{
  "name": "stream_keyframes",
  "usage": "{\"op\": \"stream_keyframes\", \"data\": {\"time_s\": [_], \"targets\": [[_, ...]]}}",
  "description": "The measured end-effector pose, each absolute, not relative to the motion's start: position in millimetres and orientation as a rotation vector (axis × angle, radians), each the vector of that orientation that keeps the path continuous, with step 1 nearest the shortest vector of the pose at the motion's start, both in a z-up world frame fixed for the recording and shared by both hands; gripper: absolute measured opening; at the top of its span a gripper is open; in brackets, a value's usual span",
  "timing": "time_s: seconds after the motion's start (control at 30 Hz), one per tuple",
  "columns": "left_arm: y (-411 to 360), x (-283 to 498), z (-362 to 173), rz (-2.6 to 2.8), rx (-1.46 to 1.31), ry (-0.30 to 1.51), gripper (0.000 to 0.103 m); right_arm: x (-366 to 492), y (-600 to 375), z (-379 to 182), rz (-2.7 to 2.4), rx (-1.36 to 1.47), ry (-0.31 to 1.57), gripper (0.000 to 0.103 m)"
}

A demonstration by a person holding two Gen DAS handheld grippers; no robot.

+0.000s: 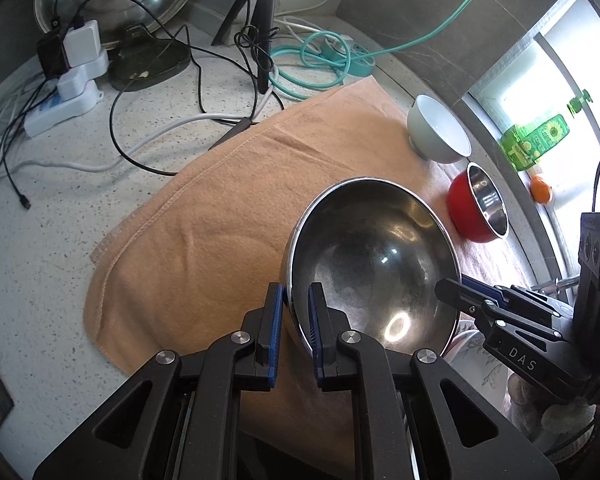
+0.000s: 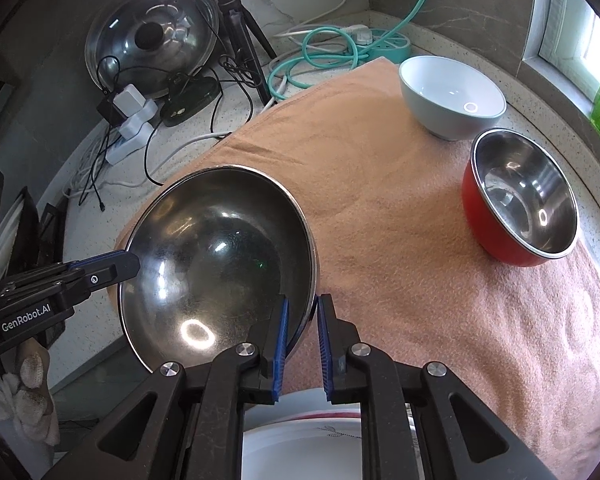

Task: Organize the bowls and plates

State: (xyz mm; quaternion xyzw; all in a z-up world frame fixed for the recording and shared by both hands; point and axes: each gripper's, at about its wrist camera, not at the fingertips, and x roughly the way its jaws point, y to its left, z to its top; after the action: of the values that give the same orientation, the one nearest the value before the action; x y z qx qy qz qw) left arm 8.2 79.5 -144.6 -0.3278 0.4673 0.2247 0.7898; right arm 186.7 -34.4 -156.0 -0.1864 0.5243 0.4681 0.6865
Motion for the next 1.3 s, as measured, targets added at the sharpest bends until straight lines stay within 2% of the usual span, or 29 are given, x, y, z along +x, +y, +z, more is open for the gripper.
{"op": "stream_keyframes", "data": {"time_s": [0.17,0.27,0.67,1.3], "targets": [[79.5,5.5,-140.1,0.485,-0.698,0.997,0.012,188.6,-38.3,-151.2,1.048,-0.393,1.173,0.015],[80.6,2.7,-134.5,0.487,-0.695,0.985,0.012,188.7,-41.2,-146.2,1.050,-0.384,1.165,0.021],[67.7,12.3,-107.0,0.449,-0.635,0.936,0.012,200.3,-66.6,-125.0,0.993,-0.314,1.105,0.022],[27.0,71.5,-79.3,0.254,-0.566,0.915,0.012,246.4,-140.3,-87.3,0.871,-0.154,1.023,0.022]]}}
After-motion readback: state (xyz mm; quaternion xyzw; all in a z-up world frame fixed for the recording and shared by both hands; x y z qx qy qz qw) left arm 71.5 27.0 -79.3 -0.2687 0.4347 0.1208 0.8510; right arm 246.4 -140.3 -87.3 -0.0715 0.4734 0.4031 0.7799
